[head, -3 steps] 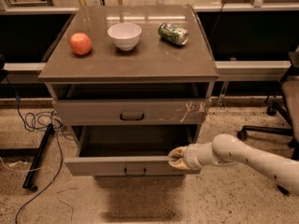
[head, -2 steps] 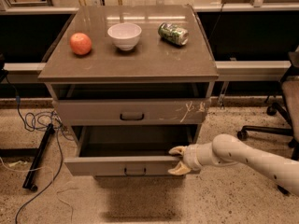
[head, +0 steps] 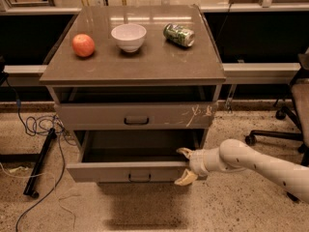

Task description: Open middle drawer

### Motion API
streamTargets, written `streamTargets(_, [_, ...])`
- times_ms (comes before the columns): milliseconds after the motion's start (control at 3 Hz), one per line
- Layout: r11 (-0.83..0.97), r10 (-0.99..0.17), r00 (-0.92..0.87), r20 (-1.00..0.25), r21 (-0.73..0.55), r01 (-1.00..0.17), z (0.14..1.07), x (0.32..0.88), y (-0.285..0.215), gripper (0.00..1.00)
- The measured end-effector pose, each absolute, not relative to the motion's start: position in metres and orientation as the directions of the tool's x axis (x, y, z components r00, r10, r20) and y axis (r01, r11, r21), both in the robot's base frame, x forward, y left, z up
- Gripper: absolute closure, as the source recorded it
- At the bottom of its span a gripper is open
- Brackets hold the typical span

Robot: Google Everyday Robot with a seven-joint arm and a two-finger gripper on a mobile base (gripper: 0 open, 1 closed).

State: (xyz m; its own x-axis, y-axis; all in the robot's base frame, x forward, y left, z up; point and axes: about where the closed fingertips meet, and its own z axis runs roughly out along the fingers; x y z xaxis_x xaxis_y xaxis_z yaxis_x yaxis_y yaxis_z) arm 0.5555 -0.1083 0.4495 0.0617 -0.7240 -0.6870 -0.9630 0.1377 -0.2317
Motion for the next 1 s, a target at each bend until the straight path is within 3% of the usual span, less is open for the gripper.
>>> streamTargets(1000, [0.17,-0.684,0.041,-0.728,-0.213,-0.962,0.449,0.528,-0.118,0.96])
